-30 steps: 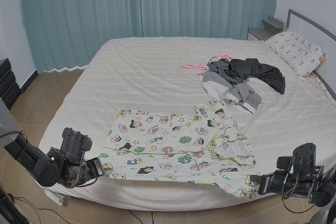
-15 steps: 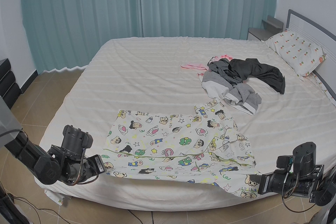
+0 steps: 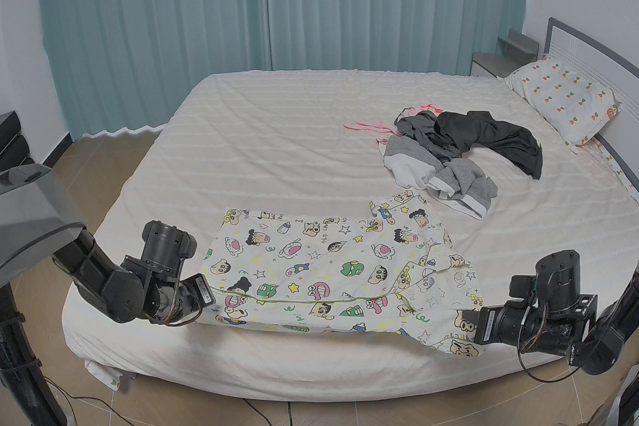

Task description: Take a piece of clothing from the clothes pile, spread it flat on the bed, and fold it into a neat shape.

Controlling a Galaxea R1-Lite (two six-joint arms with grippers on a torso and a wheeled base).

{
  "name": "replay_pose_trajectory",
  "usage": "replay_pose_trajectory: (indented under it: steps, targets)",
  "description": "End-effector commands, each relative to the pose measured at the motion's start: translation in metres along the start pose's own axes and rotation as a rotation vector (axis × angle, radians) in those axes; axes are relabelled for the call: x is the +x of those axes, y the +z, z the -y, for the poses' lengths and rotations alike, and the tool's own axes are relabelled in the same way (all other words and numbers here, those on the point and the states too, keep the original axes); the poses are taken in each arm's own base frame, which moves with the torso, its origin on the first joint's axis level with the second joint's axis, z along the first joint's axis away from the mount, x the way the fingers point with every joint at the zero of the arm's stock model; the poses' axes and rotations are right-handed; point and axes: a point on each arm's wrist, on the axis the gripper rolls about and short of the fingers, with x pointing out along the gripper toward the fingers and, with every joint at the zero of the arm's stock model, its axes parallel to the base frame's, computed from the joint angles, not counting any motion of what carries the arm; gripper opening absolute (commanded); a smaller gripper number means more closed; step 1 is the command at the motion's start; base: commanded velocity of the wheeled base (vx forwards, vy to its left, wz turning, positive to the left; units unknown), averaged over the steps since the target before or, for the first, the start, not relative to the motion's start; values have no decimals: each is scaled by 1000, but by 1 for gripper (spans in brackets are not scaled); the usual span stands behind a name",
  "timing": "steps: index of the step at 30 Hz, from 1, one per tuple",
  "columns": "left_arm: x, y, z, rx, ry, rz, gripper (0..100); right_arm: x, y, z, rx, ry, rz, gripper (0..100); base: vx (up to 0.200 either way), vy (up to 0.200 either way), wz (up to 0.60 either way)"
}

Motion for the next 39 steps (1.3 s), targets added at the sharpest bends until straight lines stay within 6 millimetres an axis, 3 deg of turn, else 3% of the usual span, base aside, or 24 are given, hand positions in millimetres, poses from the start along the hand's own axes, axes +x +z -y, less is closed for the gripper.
replay_pose_trajectory:
  steps: [1,17,31,32,39]
  targets:
    - [25,5,6,1,13,-7,0,16,5,7,20,-35,-4,0,0,0,0]
    - [59,18,28,4,4,-3,0,54,13,12,39,-66,-13,0,0,0,0]
    - [89,29,42,-25,10,10,0,75,21,22,68,-96,4,0,0,0,0]
    - [89,29,42,-25,10,10,100,75,21,22,68,-96,4,0,0,0,0]
    - [97,34,44,-58,5,25,100,82,21,22,83,-96,5,0,0,0,0]
